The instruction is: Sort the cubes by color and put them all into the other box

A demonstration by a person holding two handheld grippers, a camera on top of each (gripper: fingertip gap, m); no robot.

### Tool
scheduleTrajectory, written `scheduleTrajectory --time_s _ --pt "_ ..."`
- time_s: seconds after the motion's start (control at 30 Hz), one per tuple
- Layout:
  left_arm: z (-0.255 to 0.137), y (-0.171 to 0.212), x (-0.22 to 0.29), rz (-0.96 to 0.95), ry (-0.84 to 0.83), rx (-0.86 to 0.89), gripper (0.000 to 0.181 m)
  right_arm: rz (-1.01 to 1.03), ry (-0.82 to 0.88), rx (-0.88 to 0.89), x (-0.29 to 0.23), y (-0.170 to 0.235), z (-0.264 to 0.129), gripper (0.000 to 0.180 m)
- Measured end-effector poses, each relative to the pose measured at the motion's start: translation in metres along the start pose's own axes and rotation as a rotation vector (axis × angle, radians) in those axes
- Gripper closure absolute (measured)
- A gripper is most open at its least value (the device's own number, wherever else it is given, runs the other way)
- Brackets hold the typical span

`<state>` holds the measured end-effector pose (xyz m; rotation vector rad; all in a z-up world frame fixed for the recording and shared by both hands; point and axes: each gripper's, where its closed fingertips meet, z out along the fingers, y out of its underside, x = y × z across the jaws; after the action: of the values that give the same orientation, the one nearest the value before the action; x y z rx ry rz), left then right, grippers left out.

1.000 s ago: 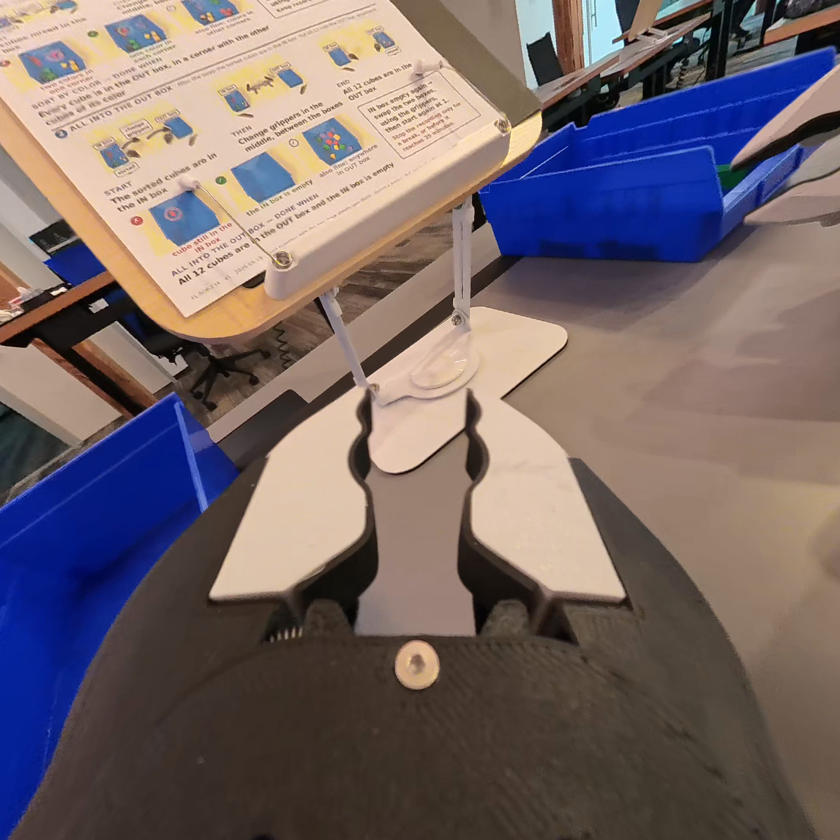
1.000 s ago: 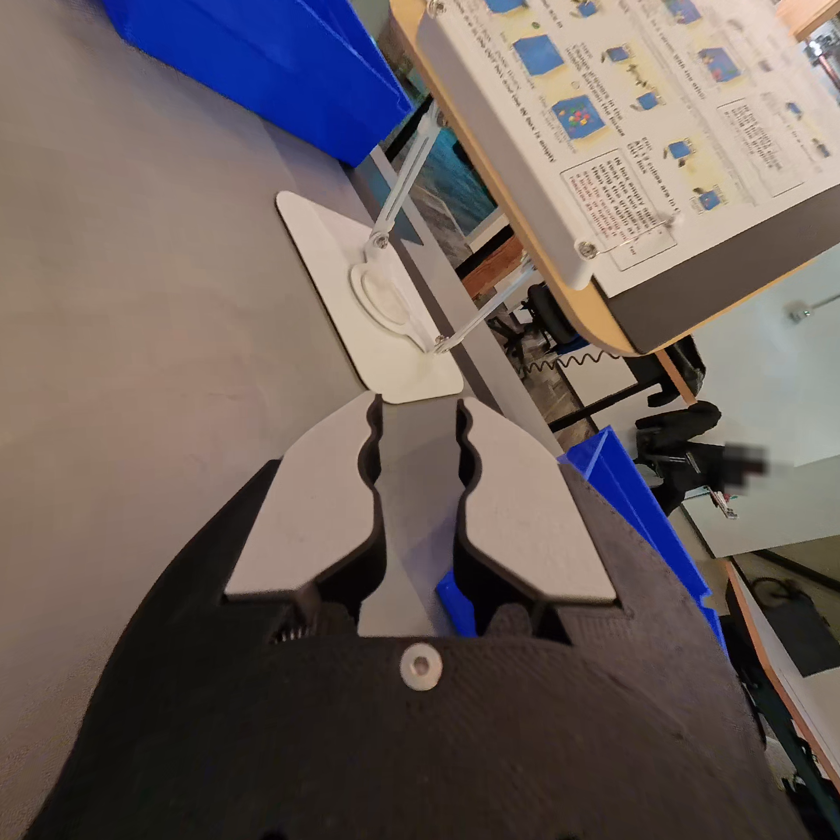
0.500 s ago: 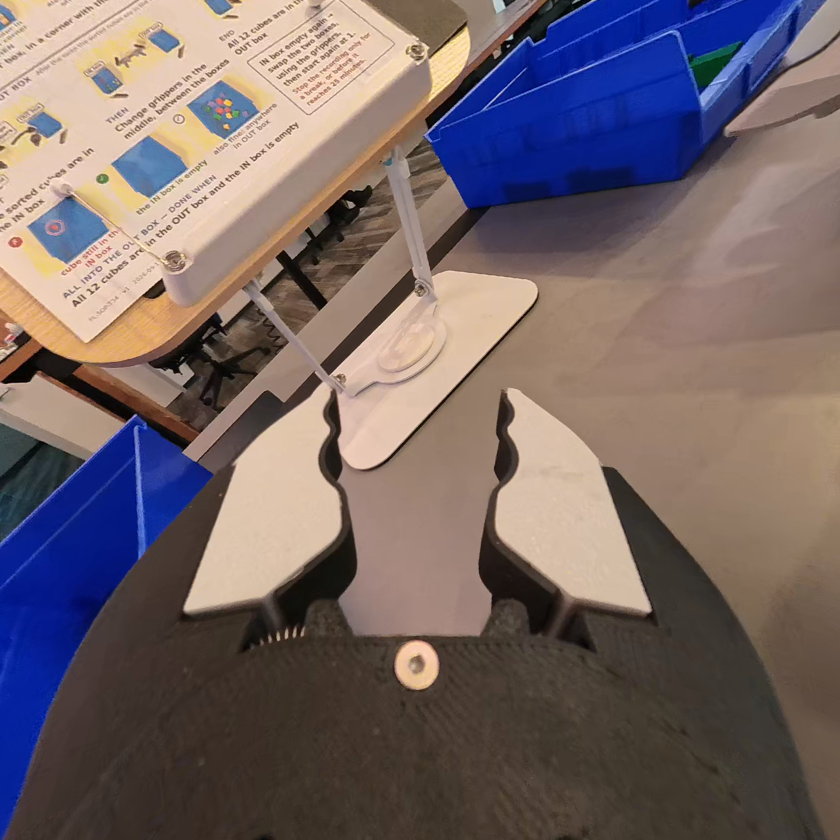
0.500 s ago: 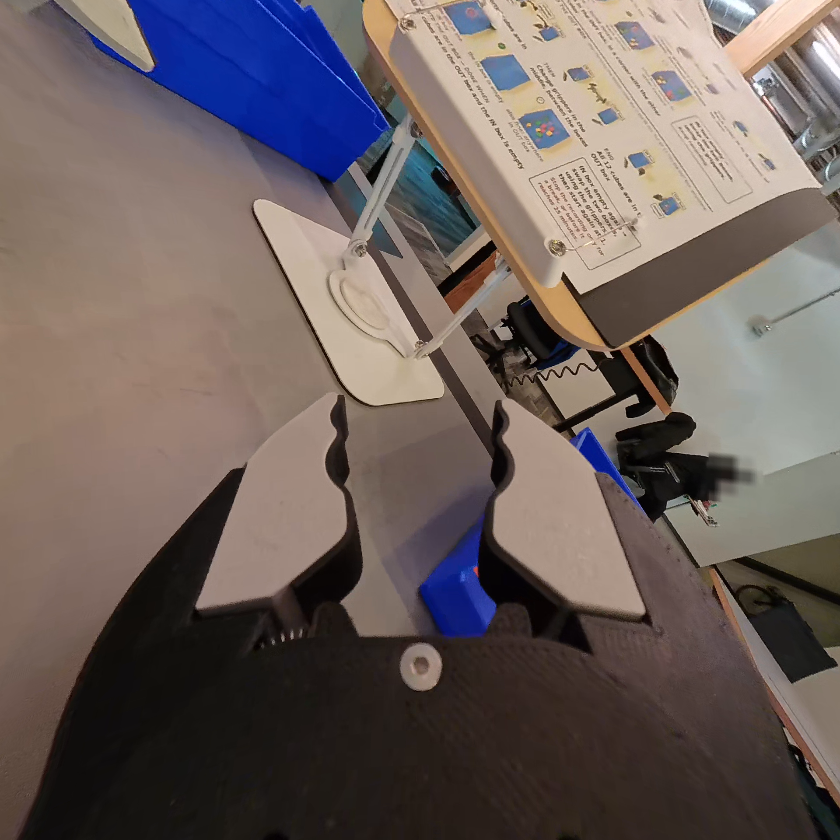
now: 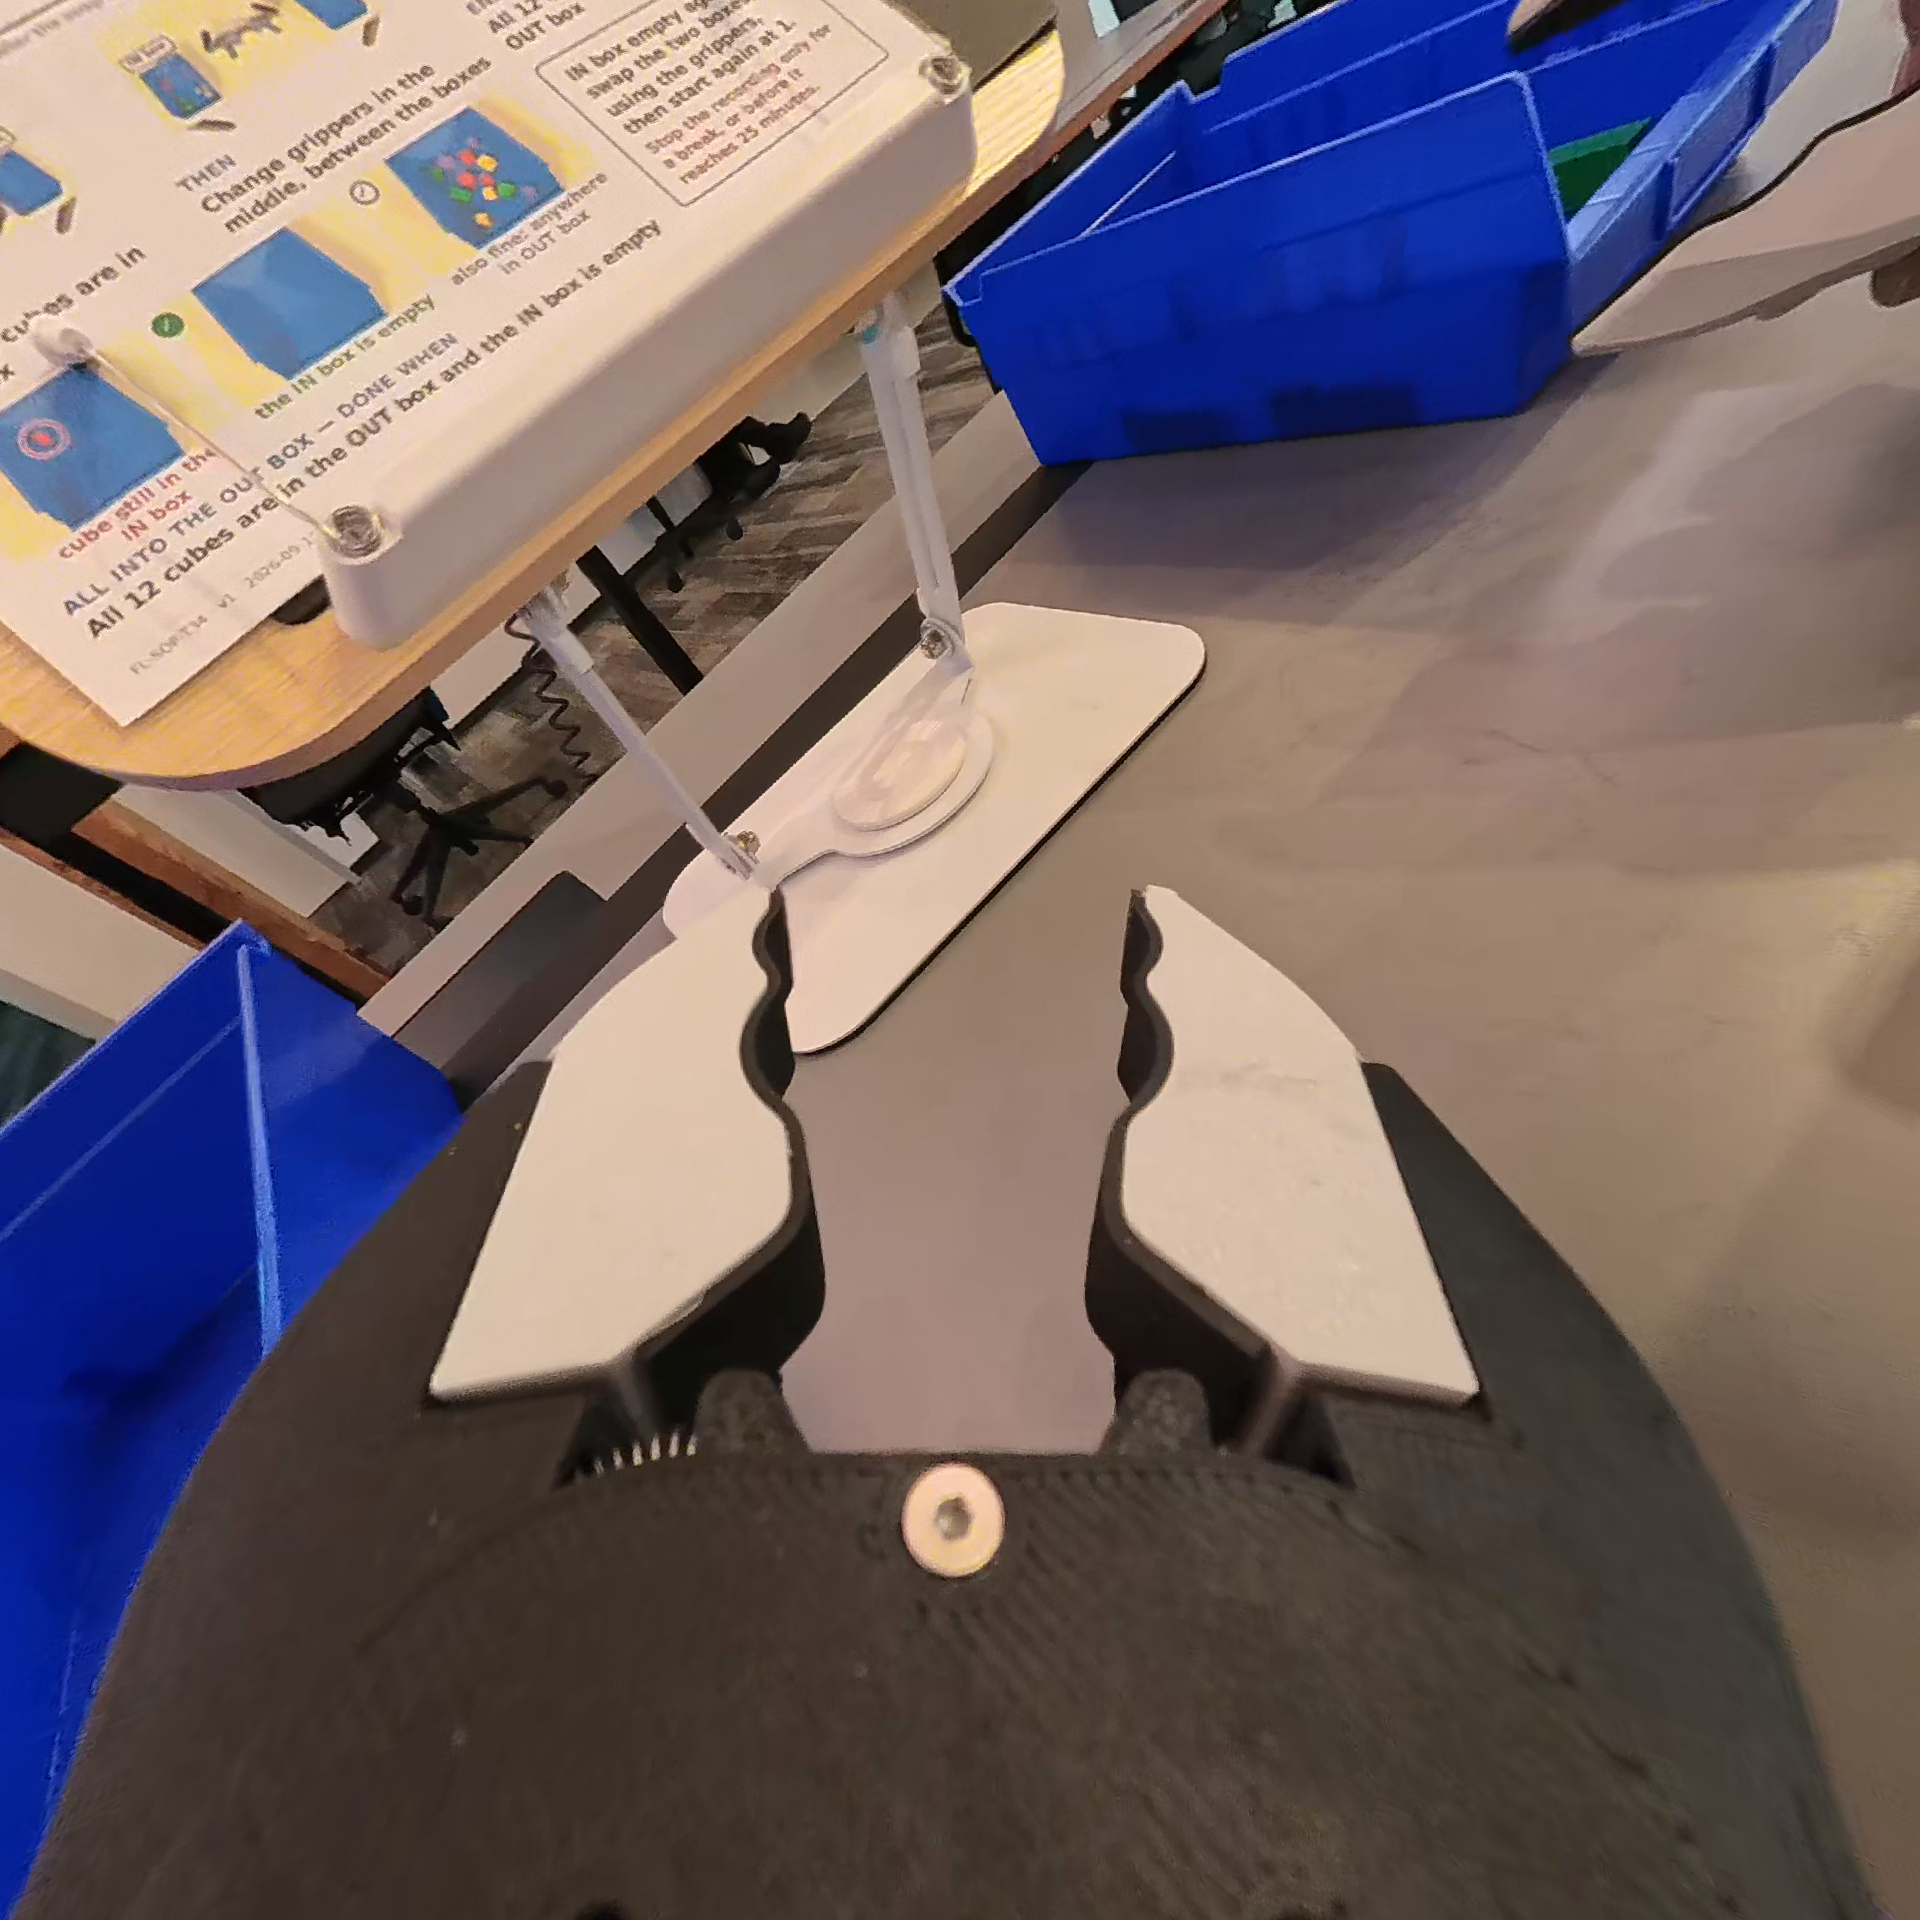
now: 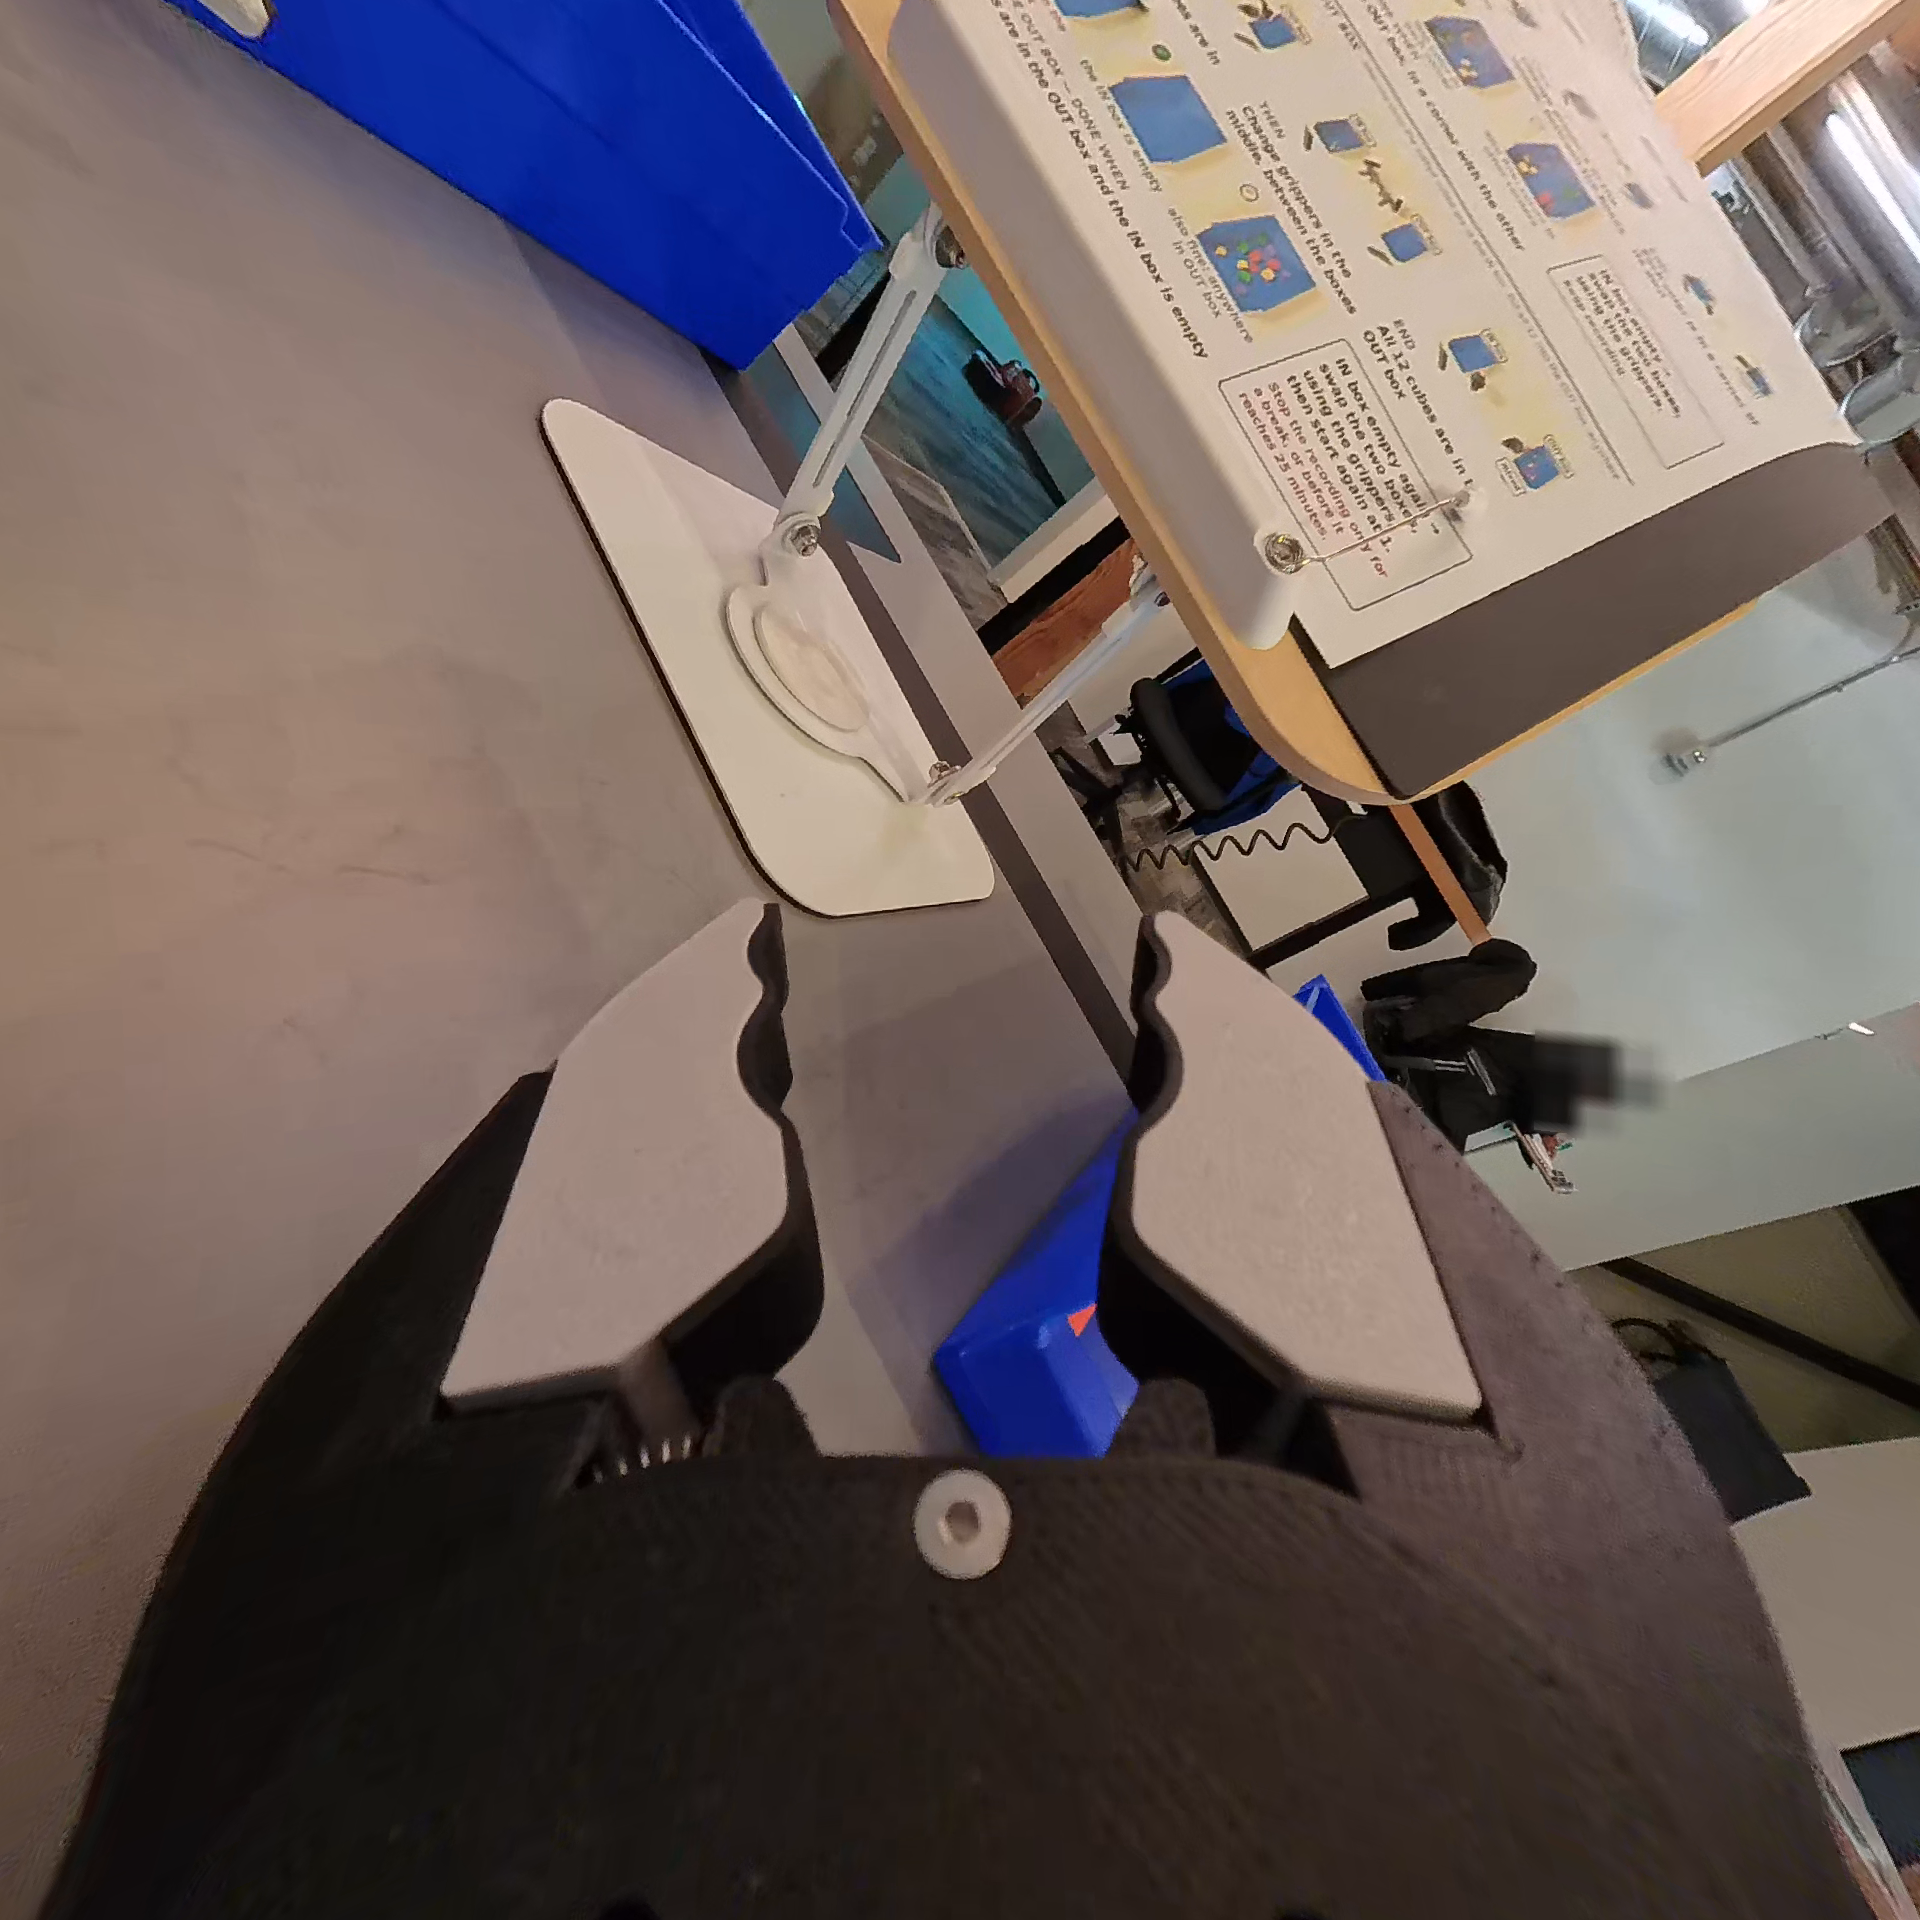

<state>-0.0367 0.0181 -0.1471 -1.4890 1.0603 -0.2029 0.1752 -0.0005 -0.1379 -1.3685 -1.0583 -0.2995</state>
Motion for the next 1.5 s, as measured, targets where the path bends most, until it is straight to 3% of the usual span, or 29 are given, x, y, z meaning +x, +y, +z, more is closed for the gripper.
scheduleTrajectory --time_s 0.27,0.6,1.23,1.33,1.5 --pt "0.001 0.006 -0.009 -0.067 -0.013 0.003 0.120 -0.027 0.030 0.021 0.005 -0.006 -0.006 0.116" --pt "-0.010 0.004 -0.040 -0.110 -0.120 0.054 0.119 -0.023 0.175 0.014 0.048 0.006 -0.033 0.116" --pt "-0.035 -0.001 -0.072 -0.086 -0.281 0.121 0.116 0.242 0.548 -0.053 0.159 0.097 -0.097 0.096" --pt "-0.052 0.000 -0.092 -0.011 -0.379 0.112 0.114 0.296 0.570 -0.074 0.166 0.117 -0.101 0.094" --pt "-0.096 0.011 -0.142 -0.085 -0.525 0.141 0.111 0.433 0.592 -0.109 0.173 0.151 -0.102 0.094"
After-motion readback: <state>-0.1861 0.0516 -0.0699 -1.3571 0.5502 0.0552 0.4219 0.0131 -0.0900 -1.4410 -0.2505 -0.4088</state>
